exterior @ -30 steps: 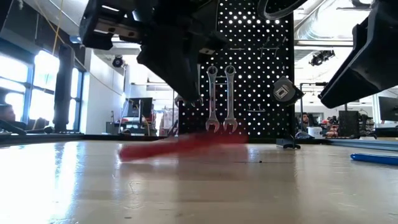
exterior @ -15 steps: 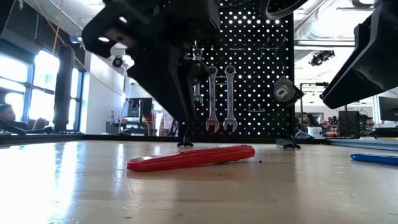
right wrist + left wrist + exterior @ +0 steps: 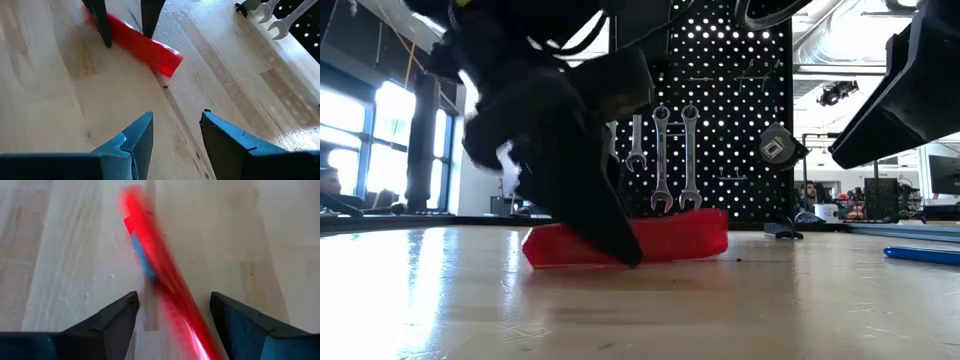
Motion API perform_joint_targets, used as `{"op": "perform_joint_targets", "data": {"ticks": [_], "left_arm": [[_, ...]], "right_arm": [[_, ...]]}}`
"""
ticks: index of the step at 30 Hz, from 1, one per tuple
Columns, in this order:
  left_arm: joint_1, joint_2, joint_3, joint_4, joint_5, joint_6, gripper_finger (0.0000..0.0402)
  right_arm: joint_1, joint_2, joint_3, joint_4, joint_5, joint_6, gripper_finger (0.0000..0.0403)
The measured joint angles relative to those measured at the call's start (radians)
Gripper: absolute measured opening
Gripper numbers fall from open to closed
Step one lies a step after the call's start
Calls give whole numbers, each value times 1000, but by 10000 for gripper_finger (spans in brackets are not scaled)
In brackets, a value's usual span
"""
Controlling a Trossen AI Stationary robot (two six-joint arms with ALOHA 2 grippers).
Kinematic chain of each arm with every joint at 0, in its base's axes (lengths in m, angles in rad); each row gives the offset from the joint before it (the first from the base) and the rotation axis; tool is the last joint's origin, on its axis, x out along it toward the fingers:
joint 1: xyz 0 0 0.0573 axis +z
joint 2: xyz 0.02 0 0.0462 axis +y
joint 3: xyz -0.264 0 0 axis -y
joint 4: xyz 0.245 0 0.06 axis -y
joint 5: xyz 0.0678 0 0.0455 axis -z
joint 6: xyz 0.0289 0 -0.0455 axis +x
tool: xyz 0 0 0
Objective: Hang tools onto peg board
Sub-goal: Put the cutter into the peg board
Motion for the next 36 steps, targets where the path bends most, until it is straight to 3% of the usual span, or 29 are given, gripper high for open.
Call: {"op": "perform_joint_targets", "data": {"ticks": [6,13,26,36], "left_arm": [[-30,54,1,40,-95,-47,224],[-35,64,2,18,-133,17,110],[-46,21,-3,43,-135,215,110],[-53,-53,-5,7,-221,283,110]], "right_arm": [[0,0,0,1,3,0,161],[0,0,0,6,4,0,161],[0,0,0,14,5,8,161],[2,0,0,17,28,49,161]]}}
